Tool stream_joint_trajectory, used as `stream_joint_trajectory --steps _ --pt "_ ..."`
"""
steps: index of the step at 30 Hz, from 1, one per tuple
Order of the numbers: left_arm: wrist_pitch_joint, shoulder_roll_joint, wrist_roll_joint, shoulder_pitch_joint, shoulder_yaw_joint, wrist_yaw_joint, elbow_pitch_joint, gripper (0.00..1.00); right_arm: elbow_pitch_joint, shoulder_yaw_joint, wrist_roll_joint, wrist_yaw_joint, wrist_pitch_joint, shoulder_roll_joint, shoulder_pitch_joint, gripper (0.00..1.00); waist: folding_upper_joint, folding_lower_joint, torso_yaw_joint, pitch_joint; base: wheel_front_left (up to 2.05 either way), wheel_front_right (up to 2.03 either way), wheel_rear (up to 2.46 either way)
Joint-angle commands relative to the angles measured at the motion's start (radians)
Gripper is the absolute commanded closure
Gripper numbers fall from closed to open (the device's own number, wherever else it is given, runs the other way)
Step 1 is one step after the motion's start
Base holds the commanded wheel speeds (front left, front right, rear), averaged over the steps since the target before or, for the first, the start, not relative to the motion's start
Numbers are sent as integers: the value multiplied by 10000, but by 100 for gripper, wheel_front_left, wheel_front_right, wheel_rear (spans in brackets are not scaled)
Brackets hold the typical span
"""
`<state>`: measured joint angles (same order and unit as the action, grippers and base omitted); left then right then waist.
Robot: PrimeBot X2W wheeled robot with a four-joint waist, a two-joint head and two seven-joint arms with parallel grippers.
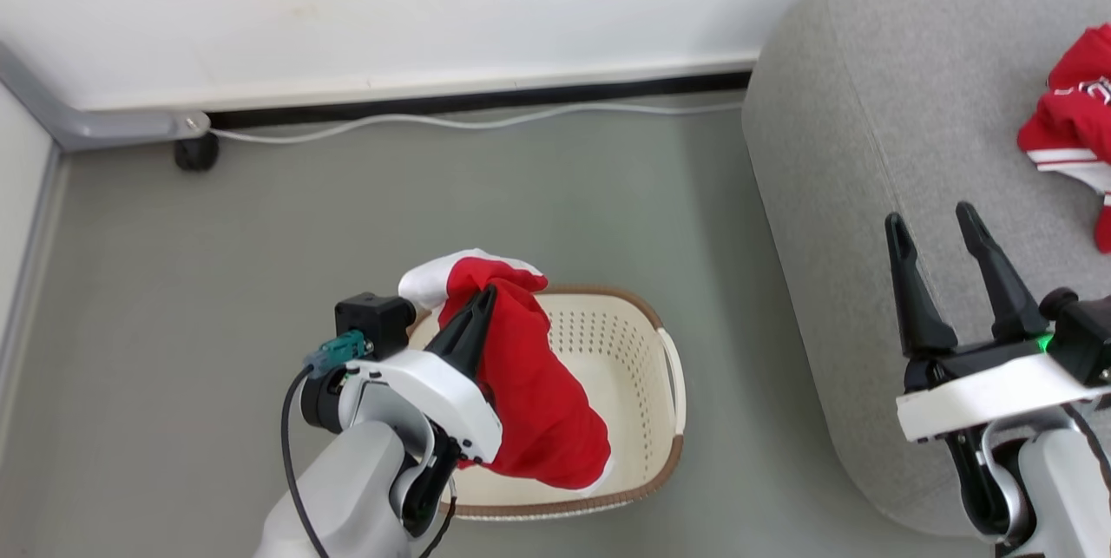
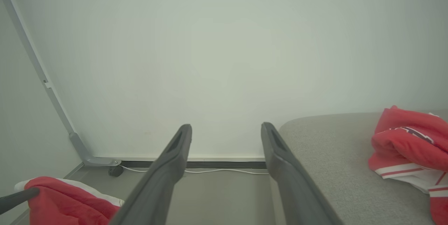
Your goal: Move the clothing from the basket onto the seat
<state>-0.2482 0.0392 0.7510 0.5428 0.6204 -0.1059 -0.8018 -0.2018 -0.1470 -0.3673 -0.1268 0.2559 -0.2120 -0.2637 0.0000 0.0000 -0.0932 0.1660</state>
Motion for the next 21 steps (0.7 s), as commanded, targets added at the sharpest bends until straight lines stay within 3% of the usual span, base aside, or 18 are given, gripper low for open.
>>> stream_joint_trajectory --steps 1,11,21 --pt "-135 111 -171 -10 -394 -101 356 100 180 -123 59 -39 59 -55 119 0 0 0 217 -409 0 0 0" --pt "-135 302 -1117 -738 -1147 -183 1700 100 -136 -114 210 -39 59 89 653 0 0 0 460 -1305 0 0 0" --pt "-135 816 -1539 -514 -1357 -204 2850 100 -304 -122 310 -39 59 251 853 0 0 0 498 -1501 0 0 0"
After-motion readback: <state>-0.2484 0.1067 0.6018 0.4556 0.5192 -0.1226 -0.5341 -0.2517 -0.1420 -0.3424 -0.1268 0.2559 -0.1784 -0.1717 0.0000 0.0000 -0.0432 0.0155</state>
